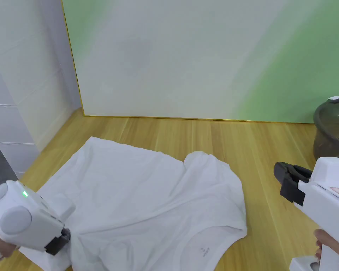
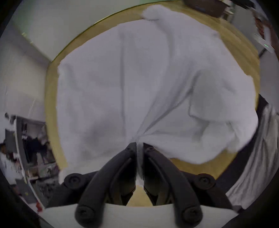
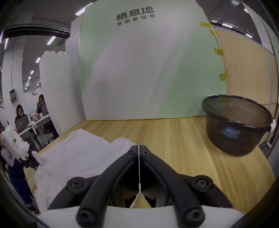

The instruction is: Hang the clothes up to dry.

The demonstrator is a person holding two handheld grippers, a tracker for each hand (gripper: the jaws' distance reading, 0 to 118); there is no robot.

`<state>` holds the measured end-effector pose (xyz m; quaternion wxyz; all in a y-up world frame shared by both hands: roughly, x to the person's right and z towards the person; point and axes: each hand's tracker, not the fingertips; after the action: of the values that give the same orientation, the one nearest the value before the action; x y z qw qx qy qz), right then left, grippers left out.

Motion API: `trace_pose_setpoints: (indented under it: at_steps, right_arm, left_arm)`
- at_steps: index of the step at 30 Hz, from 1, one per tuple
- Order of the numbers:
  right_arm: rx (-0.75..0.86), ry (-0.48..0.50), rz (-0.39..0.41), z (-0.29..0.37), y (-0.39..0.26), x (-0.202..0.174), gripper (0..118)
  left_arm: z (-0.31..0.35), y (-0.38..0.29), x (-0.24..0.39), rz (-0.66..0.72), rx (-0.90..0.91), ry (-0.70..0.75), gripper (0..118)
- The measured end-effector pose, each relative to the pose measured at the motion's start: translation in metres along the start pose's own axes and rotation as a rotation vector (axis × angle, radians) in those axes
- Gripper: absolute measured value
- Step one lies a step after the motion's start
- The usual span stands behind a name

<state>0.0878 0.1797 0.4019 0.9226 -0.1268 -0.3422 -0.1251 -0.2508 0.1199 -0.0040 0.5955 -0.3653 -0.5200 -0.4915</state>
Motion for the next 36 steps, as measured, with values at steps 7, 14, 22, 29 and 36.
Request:
trace_pose_setpoints:
  at_steps: [7,14,22,29,36]
  right_arm:
    - [-0.007,0.019,0.006,-0.005,-0.002,-0.008,0]
    - [-0.019,-0.013,0.016,-0.005,-0.002,-0.002,0]
    - [-0.023,-0.059,-0.024,-0.006,0.000,0.012,0]
    - [-0.038,-0.076,-0.043,-0.017,-0.003,0.013,0]
    - [-0.043,-0.051,-0.035,-0.025,0.003,0.007,0]
  left_arm:
    - [-0.036,0.079,-0.046,0.094,0.073,0.106,8]
    - [-0.067,0.193,-0.051,0.073,0.184,0.162,8]
    - [-0.089,0.291,-0.073,0.107,0.288,0.215,8]
    - [-0.101,0.328,-0.088,0.146,0.345,0.232,19]
    - [-0.068,0.292,-0.102,0.343,0.518,0.158,110]
